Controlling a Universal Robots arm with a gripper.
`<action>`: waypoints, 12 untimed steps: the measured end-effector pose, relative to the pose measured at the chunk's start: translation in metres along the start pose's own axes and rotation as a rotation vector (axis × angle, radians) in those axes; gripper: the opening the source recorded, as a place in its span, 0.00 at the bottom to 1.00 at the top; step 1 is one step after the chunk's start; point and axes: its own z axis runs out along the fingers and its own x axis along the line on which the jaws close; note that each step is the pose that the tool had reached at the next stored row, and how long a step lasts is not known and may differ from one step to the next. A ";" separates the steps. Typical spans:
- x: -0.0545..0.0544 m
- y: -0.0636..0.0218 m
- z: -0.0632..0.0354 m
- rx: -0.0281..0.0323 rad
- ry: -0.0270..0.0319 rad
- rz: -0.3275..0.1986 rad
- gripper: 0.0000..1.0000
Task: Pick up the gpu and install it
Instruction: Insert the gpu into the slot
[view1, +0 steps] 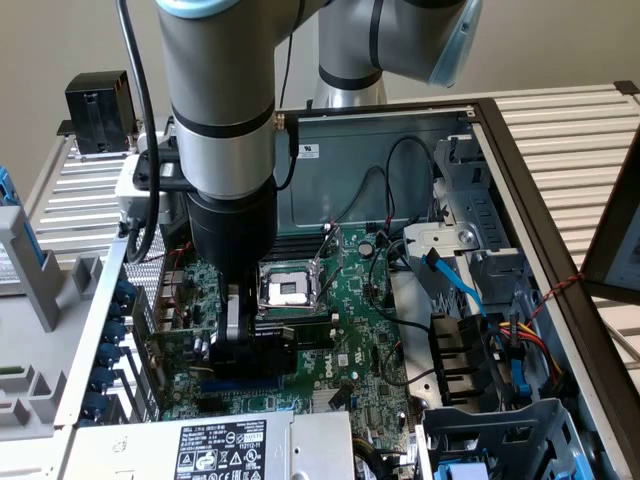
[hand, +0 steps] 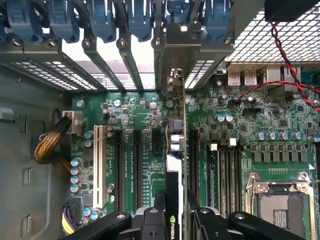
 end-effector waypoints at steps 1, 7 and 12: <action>0.000 0.0000 0.0001 -0.0003 0.0009 0.000 0.26; 0.000 0.0001 0.0004 -0.0006 0.0016 0.000 0.26; 0.000 0.0001 0.0004 -0.0006 0.0016 0.000 0.26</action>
